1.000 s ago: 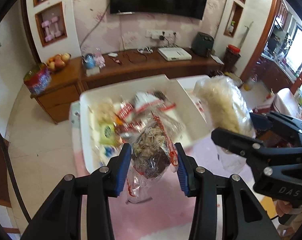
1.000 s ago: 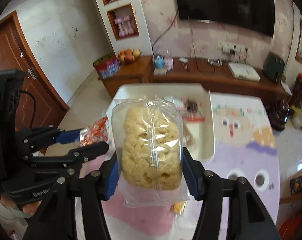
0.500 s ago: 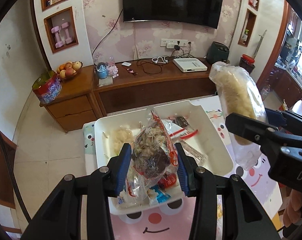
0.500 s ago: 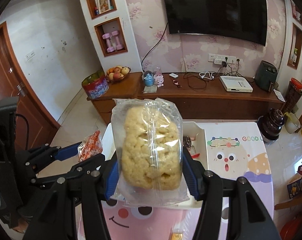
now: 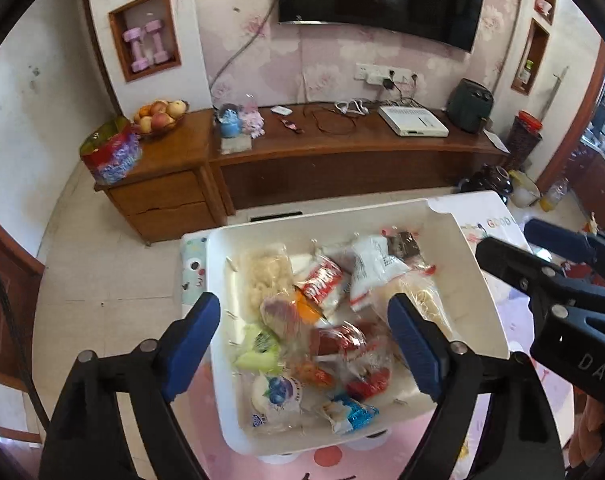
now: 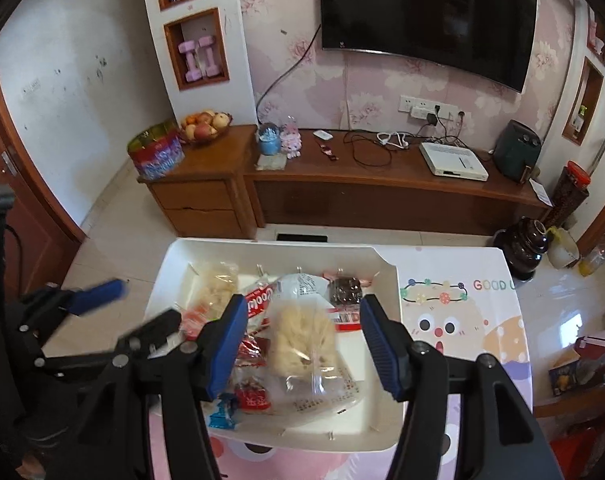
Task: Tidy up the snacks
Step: 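Open both grippers to drop the candy and rice cake into the tray, then move the right gripper back to the small yellow pack on the table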
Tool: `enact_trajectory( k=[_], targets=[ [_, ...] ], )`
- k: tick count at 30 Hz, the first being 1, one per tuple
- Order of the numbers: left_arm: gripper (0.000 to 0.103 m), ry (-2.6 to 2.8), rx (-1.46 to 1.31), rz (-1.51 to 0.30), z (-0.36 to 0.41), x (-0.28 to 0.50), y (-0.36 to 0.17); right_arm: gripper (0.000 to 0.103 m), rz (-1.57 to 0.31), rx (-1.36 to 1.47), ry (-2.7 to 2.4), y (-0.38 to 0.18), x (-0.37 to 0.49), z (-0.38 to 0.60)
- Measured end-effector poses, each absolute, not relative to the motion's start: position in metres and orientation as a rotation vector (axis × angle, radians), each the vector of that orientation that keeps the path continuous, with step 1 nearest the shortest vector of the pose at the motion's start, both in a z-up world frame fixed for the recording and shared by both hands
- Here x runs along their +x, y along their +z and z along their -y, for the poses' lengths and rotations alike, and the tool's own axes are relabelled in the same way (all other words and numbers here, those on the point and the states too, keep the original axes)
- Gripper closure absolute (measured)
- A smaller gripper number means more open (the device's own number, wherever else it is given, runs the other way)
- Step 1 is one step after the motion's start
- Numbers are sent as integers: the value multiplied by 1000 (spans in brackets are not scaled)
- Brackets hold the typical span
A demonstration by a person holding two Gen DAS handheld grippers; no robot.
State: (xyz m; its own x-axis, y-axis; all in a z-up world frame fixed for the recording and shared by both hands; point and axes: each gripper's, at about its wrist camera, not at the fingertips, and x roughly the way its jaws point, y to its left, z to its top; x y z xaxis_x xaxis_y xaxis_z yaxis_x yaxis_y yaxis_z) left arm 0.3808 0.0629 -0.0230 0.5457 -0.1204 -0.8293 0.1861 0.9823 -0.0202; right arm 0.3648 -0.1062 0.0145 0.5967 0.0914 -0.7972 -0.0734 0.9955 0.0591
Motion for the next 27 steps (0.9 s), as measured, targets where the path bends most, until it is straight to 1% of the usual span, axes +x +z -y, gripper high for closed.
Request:
enact_trajectory(
  k=[7, 15, 27],
  targets=[
    [18, -166, 111, -989, -63, 373, -28, 43, -965, 62, 105, 5, 361, 110],
    [18, -140, 95, -1000, -66, 358, -24, 43, -958, 65, 129, 7, 342, 109],
    [18, -108, 57, -969, -66, 306, -9, 43, -940, 40, 148, 18, 290, 119]
  ],
)
